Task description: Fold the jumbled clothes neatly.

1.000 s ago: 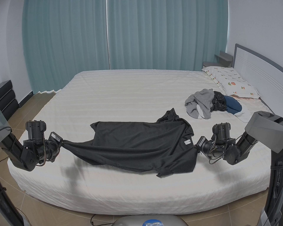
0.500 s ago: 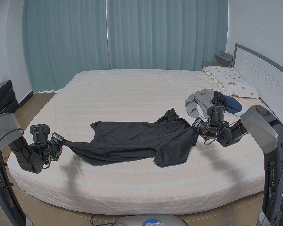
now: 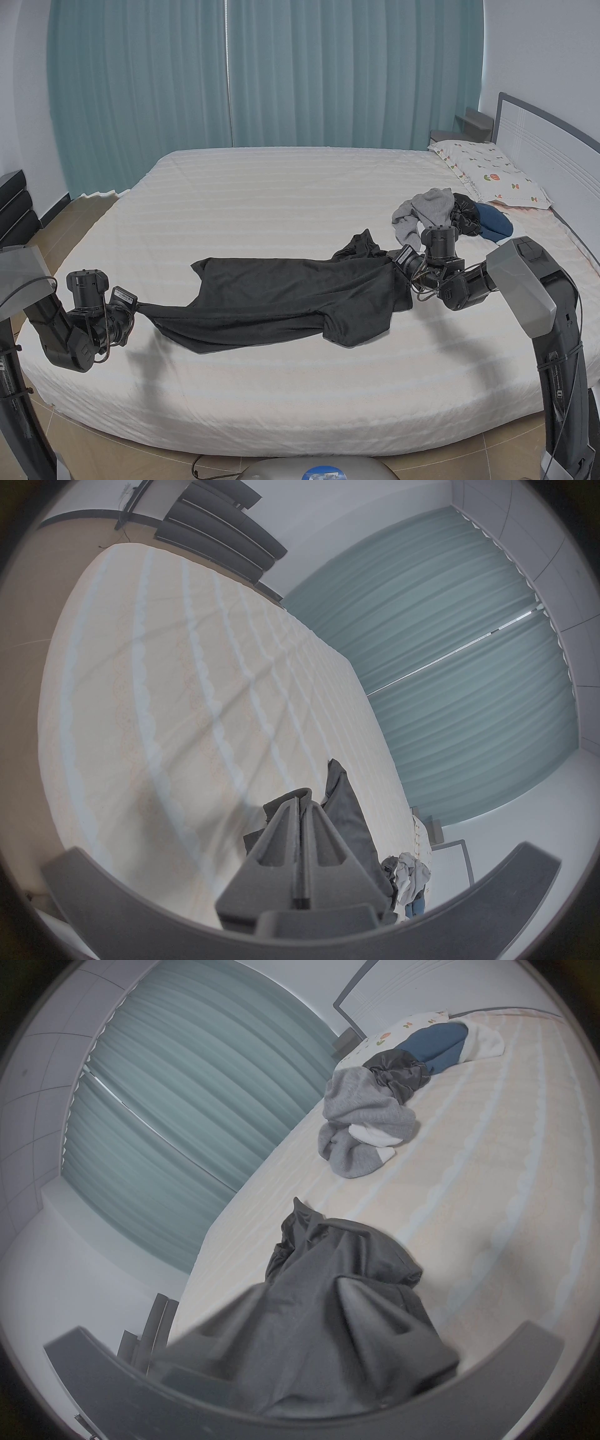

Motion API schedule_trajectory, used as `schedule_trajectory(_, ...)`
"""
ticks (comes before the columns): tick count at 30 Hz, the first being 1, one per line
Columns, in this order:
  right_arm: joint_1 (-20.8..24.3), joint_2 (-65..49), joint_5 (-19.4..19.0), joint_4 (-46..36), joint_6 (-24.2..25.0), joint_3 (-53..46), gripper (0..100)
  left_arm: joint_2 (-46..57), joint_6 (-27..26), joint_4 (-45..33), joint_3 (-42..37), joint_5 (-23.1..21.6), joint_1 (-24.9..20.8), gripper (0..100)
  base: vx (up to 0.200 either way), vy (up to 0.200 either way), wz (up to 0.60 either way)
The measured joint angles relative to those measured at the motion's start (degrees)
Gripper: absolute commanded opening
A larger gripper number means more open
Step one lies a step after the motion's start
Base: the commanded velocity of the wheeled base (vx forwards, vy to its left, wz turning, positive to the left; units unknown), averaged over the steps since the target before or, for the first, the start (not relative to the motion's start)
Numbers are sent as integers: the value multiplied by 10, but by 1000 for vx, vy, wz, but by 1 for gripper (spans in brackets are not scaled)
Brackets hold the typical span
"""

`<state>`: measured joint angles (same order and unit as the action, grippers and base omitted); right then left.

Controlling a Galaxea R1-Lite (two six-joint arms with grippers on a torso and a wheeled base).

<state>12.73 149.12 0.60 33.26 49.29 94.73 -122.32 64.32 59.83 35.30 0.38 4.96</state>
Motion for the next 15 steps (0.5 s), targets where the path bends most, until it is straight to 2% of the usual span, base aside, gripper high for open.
schedule_trajectory(6,-11,-20,-6,7,5,-38,100,-1,0,0,-2,0,0,0,0,0,0)
schedule_trajectory(15,-15,-94,-72,19,1,-203,100,2,0,-1,-12,-6,0,0,0,0,0)
